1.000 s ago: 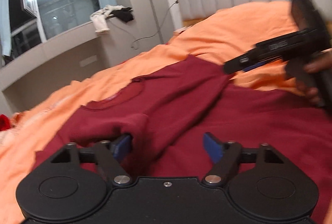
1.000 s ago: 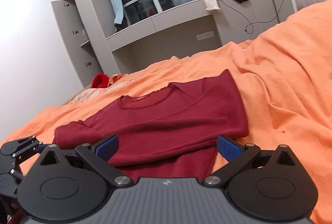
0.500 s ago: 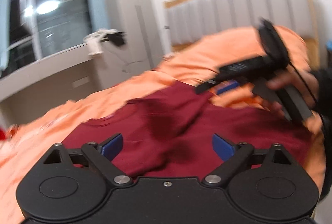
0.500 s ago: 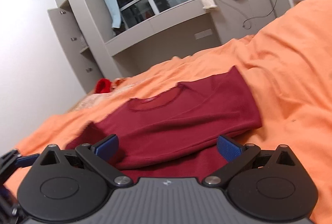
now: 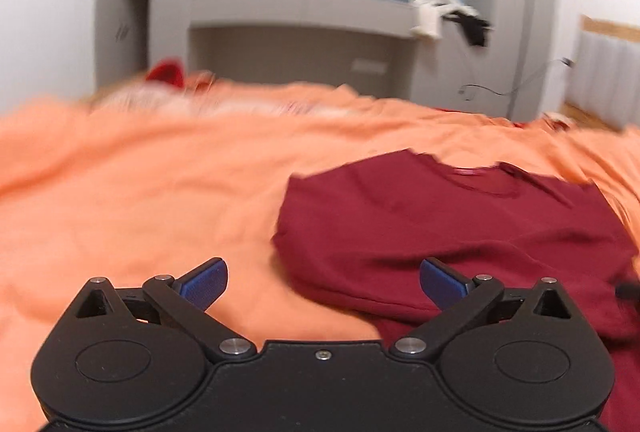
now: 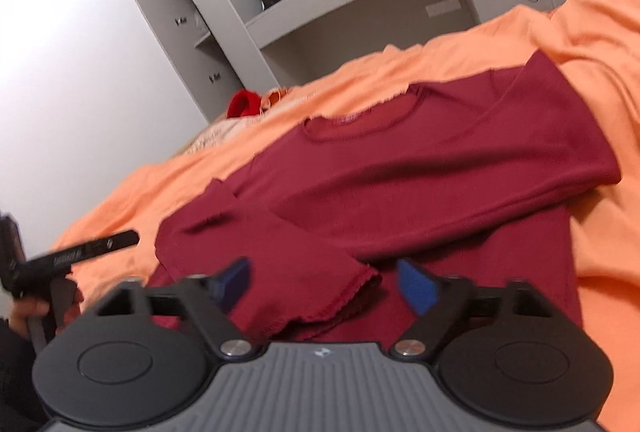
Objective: Fold small clothes
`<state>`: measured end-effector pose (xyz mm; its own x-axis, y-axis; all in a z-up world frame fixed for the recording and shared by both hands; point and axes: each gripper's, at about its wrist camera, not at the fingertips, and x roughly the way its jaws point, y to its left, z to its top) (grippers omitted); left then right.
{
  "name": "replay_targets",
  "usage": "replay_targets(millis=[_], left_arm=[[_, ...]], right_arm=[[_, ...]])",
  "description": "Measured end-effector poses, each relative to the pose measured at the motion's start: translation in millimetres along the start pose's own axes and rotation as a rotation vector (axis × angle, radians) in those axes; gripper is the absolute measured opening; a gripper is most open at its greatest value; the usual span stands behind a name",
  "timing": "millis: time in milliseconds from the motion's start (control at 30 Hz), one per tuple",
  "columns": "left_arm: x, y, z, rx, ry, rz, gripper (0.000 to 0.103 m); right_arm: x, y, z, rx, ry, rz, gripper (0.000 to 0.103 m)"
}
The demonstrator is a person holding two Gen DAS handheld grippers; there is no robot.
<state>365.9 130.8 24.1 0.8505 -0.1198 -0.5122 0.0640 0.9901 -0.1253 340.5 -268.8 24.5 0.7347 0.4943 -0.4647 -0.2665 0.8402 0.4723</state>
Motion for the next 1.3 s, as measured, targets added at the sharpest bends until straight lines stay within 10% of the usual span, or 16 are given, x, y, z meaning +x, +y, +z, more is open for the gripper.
replay_targets(millis=[133,233,300,467,800,1300], left_arm=[[24.6,35.3,7.9,-0.245,0.008,-0.050,0.094],[40.4,60.3,5.8,-0.433,0.017,-0.107,0.055],[51.6,60.6,1.5,-0.495,0.033,-0.110,0.023],[54.2,53.0,0.4,-0.463,0.037,-0.121,0.003],[52.0,40.7,2.6,-0.377,0.034,0.069,0.002],[16.7,39.2,1.3,-0.368,0.030,0.091,0.018]], right_arm=[[8.1,5.0,-5.0,-0.028,0.025,-0.022,0.040],[6.2,11.4,-8.3,-0.064,0.010,-0.006,0.016],[2.7,16.6,-8.7,-0.087,-0.013,-0.008,0.011],[-10.7,18.1,-3.8,-0.092,-0.065,-0.003,0.010],[-7.1,25.4,-6.9,-0.143,-0.035,-0.048,0.010],[-30.6,13.2,-16.6,-0.162,-0.060,-0.080,0.026]])
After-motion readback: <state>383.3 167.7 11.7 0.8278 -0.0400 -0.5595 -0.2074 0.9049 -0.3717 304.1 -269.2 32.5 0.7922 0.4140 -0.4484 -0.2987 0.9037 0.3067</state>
